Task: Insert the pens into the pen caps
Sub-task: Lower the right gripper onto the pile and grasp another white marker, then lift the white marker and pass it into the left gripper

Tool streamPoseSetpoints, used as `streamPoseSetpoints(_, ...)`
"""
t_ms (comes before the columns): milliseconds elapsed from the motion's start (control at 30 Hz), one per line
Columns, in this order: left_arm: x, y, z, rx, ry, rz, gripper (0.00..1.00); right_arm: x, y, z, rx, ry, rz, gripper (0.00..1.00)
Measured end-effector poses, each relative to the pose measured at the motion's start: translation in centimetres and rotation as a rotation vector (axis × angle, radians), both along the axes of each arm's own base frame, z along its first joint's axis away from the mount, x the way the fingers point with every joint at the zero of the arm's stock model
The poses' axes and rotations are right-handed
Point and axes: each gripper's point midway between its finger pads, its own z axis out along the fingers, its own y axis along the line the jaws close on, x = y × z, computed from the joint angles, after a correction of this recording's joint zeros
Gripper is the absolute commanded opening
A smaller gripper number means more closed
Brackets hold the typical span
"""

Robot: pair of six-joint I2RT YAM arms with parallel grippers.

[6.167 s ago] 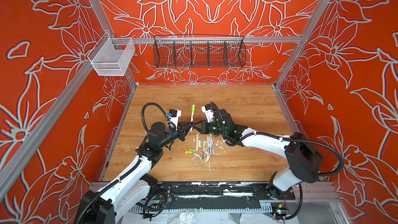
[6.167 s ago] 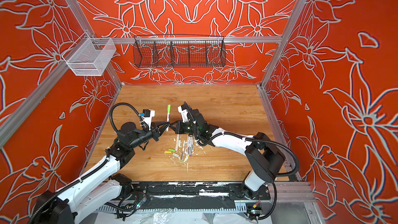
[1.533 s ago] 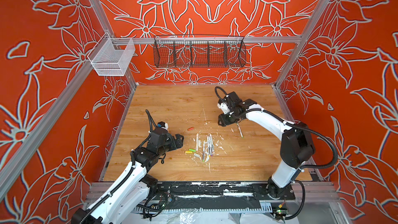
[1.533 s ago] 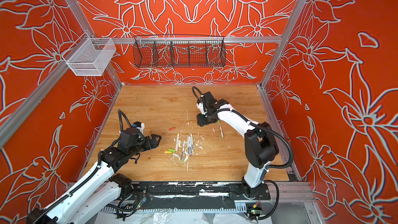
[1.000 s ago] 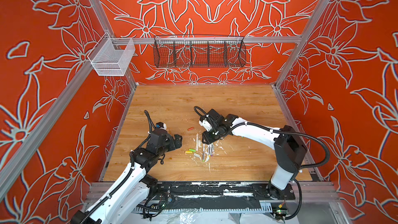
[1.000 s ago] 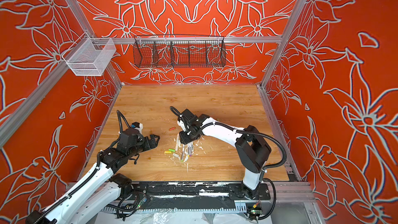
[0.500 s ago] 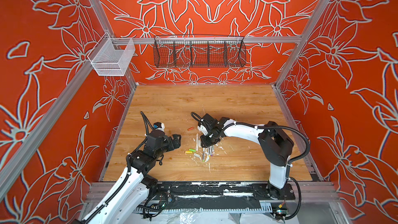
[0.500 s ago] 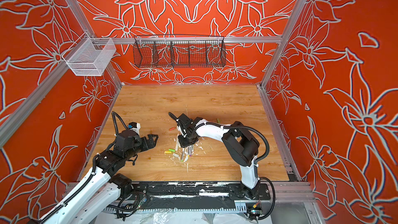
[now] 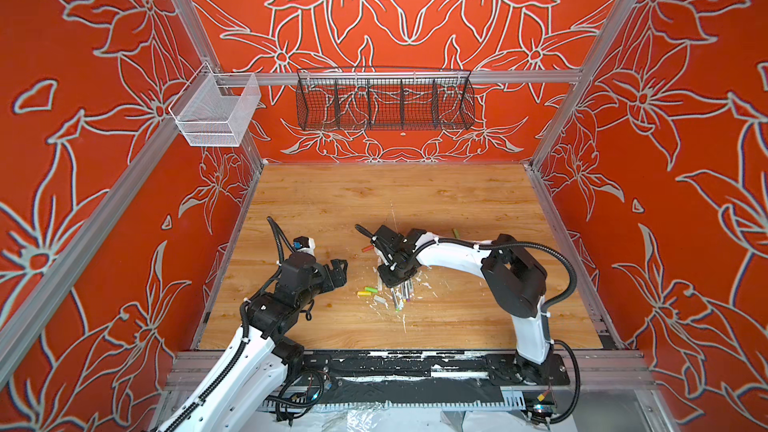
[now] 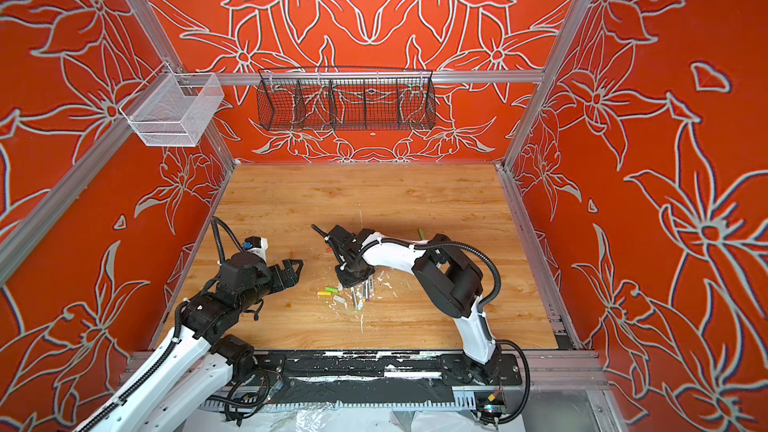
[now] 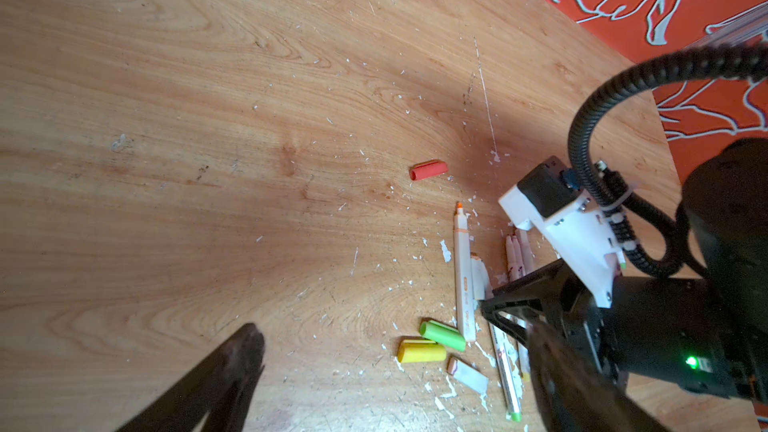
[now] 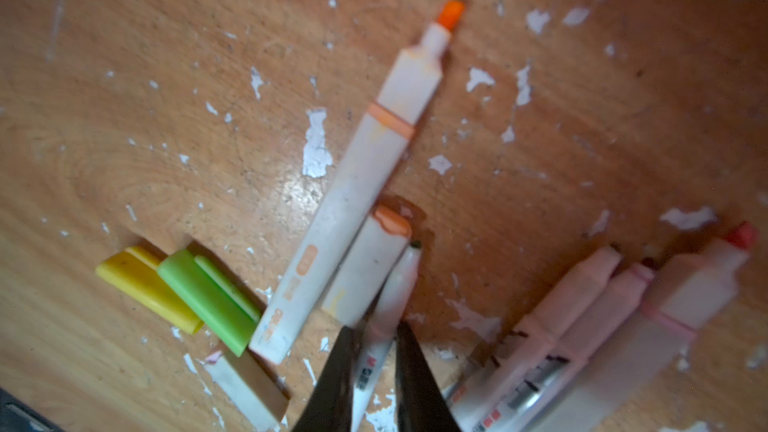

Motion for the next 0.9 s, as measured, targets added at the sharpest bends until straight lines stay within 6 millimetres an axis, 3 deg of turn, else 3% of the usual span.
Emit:
streamPoseSetpoints(367,0.0,-0.1,0.3,-0.005,-0.014,-0.007,0.97,0.1,-0.2,-0.1,-0.073,-0.056,-0.047,0.11)
streamPoseSetpoints(633,0.1,-2.6,1.5,-0.104,-0.090,-0.123,0.99,0.2,-0.6,0.6,-0.001,-0.049,-0.109,0.09)
streamPoseSetpoints(767,0.0,-4.6,1.6,-0.178,-0.124,-0.219,0.97,0.9,-0.4,3.6,0.107,-0.069,-0.137,0.09)
streamPoseSetpoints(900,-0.3,-6.8,2.0,-0.256,-0.146,-0.332,0.94,2.2,0.9,9.4,0.294,-0.154,-0.141,0.08)
